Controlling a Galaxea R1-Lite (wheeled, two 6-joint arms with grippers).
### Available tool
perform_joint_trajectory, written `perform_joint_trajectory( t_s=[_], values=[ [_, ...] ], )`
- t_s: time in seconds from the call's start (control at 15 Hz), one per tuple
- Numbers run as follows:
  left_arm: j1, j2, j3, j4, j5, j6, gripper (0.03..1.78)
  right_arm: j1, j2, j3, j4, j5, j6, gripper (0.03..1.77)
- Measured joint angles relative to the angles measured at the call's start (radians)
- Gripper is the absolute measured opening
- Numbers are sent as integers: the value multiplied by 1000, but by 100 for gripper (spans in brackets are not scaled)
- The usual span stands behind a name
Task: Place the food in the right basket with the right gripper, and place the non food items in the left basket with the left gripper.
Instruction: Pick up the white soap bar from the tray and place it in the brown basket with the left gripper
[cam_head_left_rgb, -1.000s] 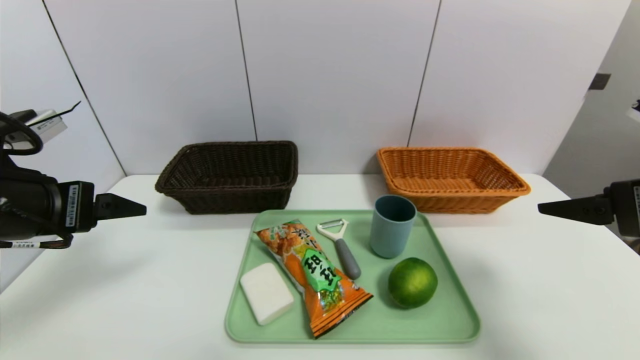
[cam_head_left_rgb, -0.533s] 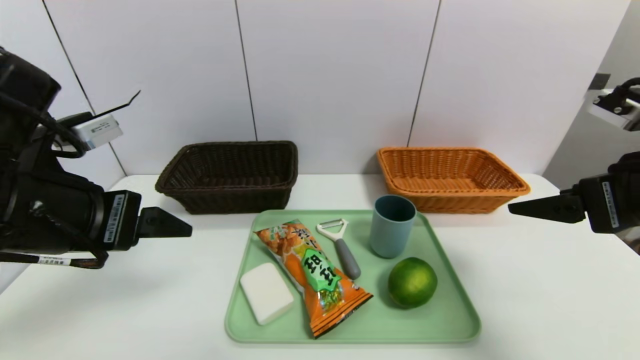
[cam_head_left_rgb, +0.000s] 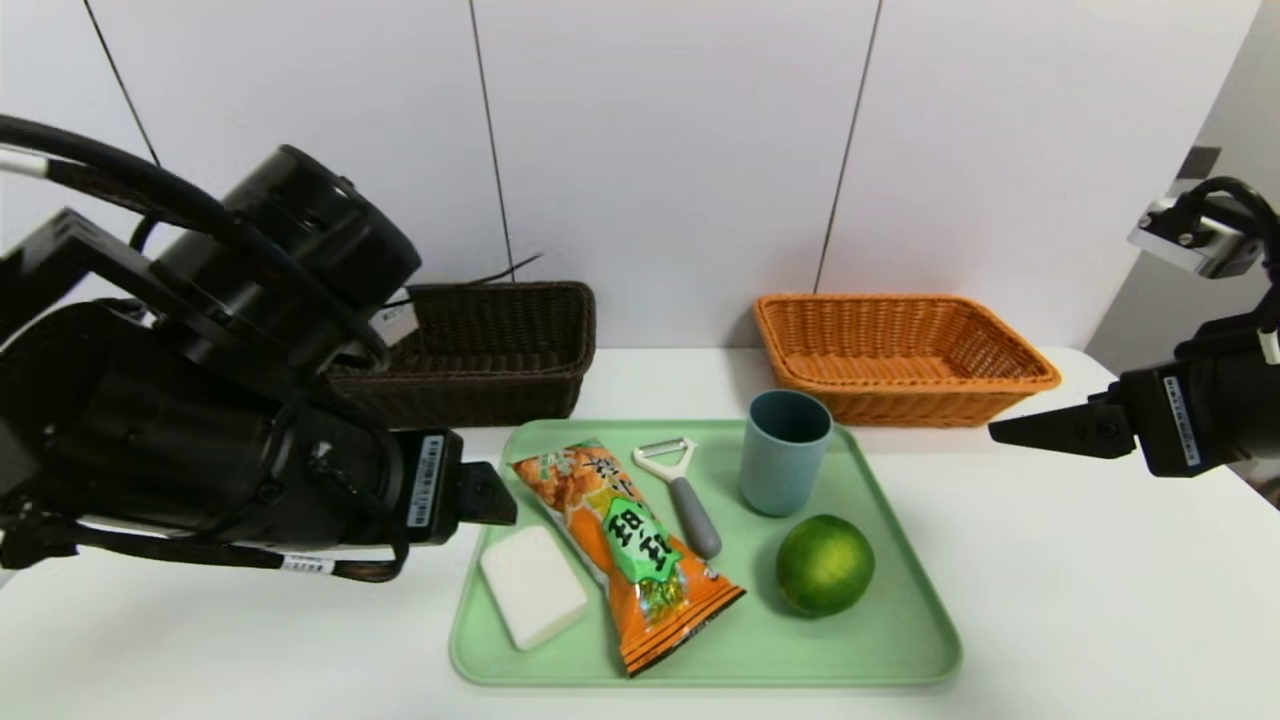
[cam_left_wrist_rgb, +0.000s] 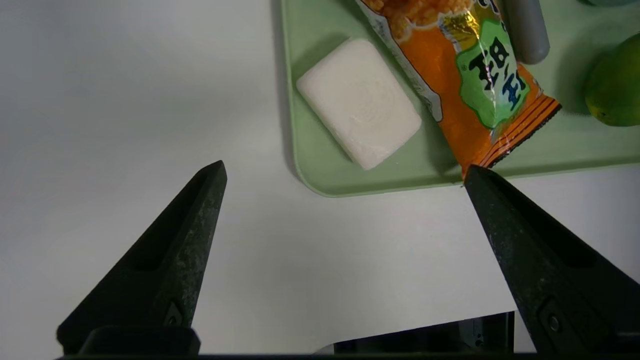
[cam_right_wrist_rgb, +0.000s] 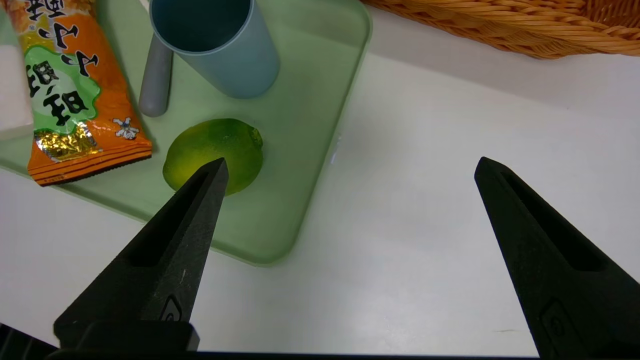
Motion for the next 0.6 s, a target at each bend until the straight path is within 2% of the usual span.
perform_joint_trajectory(
  t_s=[0.2,0.6],
  values=[
    [-57,79,-59,10,9,-54,169,10,12,9,-1,0,4,170],
    [-111,256,-179,96,73,-172,169,11,17,41,-30,0,5,170]
  ],
)
